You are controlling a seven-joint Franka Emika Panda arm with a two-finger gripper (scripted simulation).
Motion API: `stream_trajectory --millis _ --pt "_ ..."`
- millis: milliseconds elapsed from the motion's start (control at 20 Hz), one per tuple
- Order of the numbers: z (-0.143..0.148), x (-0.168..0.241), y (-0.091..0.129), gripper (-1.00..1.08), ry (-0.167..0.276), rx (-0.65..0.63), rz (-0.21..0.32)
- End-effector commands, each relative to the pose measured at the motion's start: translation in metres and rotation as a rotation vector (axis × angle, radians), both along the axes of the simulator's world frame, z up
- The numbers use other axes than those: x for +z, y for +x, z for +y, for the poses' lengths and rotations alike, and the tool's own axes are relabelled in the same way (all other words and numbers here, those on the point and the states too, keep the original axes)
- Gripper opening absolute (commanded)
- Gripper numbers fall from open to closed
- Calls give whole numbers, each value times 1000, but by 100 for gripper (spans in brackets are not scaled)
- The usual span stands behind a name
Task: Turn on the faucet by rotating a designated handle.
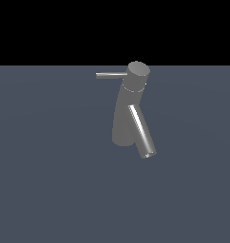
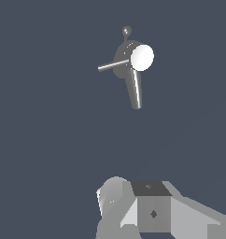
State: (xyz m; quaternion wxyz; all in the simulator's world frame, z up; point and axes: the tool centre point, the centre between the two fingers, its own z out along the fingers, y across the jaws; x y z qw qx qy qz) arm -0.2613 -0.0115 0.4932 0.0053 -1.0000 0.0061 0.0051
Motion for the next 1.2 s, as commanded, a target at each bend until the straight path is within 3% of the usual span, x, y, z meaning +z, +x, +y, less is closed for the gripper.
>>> stream_trajectory --millis 0,550,1150 --pt "0 0 0 -100 0 0 0" --pt "7 -17 8 -100 33 -87 -26" --pt "27 -66 38 -100 134 -351 -104"
